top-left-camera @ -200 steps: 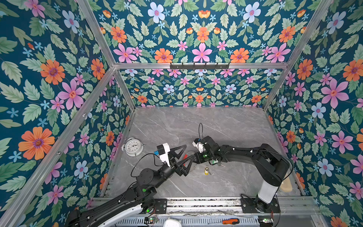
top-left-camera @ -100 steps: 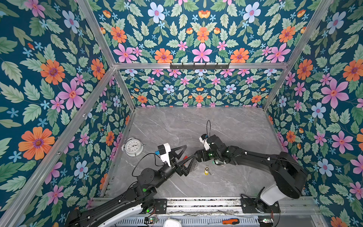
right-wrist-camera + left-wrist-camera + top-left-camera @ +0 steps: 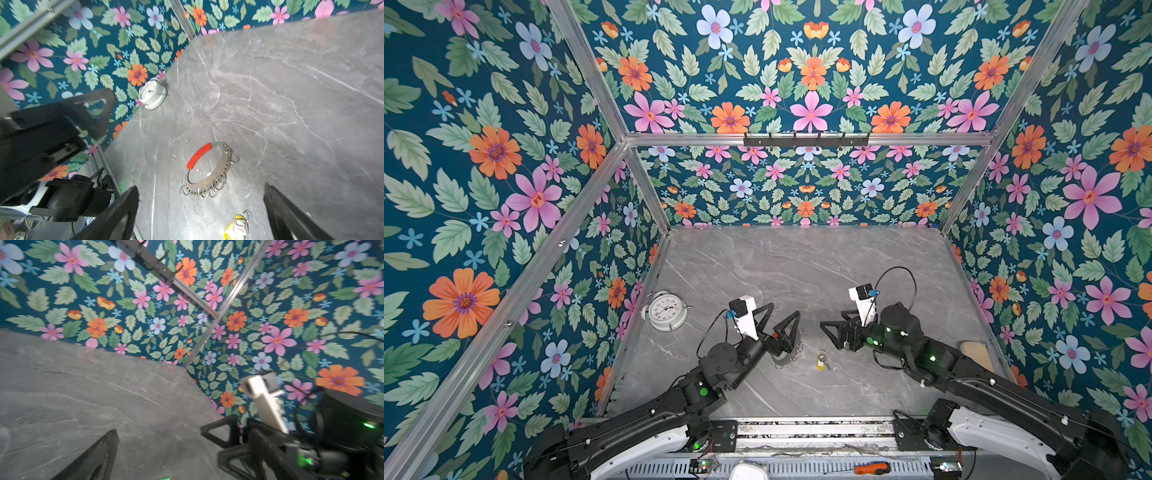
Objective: Remove the keys from the keyring
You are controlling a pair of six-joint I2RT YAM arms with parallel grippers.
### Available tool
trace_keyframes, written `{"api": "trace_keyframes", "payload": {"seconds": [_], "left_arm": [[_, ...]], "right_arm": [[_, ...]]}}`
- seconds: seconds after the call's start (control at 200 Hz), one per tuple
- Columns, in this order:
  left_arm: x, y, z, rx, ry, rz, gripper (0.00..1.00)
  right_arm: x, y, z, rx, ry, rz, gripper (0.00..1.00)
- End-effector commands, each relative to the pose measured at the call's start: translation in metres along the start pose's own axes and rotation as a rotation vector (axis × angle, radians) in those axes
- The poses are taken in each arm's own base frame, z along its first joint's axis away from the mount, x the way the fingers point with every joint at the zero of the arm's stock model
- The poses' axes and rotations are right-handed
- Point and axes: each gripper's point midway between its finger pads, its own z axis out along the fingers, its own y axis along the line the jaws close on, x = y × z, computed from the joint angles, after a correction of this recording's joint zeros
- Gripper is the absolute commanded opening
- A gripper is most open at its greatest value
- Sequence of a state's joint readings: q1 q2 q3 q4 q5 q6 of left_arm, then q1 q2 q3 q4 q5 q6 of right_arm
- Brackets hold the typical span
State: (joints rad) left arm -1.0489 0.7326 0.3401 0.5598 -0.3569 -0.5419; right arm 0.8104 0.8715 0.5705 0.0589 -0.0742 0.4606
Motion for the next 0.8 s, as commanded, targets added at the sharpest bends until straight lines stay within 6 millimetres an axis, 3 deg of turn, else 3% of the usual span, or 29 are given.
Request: {"api": "trace_keyframes", "payload": {"seconds": [0.0,0.1,0.23,0.5,0.665,0.795], "left_arm": [[-0.017,0.033,0.000,-0.197,-0.115,0.072,1.00],[-0.029,0.059,0.002,-0.305,-0.168,0.145,1.00],[-0.041,0.122,0.004,-0.470,-0.177,0.106,1.00],[-0.085,0.192,-0.031,-0.853,-0.294,0.362,1.00],[-0.092,0.239,-0.041,-1.028,-0.222,0.509,0.99],[-0.087,0.270,-0.048,-1.052,-0.209,0.496,0.99]], "right_arm": [[-0.012,-0.002,-0.017,0.001,-0.106,0.022,0.99],[-0.011,-0.005,-0.029,0.004,-0.139,0.014,0.99],[-0.006,-0.020,-0.034,0.075,-0.138,0.039,0.99],[-0.002,-0.042,-0.037,0.206,-0.119,0.086,0.99],[-0.004,-0.044,-0.043,0.222,-0.131,0.064,0.99],[-0.003,-0.050,-0.047,0.254,-0.136,0.054,0.99]]}}
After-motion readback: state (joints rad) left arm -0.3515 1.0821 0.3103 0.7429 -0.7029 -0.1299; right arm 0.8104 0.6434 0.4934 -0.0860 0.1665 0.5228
